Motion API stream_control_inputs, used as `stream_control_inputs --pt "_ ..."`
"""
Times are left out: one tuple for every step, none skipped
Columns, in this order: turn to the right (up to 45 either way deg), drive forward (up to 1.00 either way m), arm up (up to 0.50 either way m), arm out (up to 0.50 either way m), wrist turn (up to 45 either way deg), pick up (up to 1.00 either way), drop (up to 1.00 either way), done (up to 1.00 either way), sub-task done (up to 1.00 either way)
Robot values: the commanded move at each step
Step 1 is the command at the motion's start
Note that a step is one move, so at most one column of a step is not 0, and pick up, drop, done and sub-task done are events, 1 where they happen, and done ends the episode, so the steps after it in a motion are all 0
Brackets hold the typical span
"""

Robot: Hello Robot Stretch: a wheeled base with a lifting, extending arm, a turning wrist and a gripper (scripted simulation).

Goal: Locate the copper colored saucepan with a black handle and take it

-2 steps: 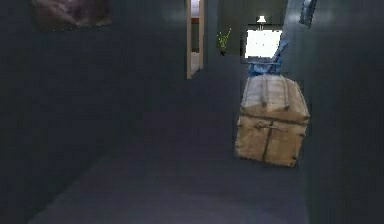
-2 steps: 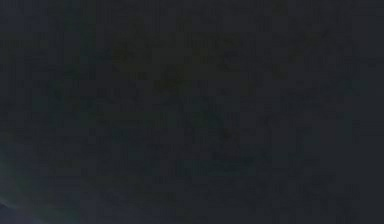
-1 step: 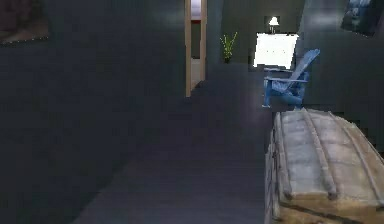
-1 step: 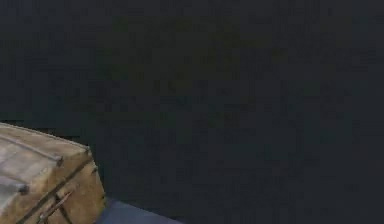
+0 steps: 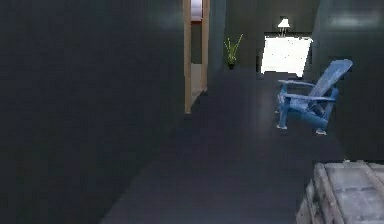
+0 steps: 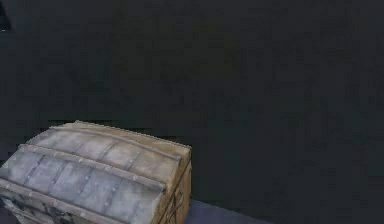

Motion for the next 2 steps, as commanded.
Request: stream_control_inputs --pt "12.0 0.0 0.0 0.0 0.0 0.0 0.0 0.0 0.0" --pt "0.0 1.0 0.0 0.0 0.0 0.0 0.0 0.0 0.0"
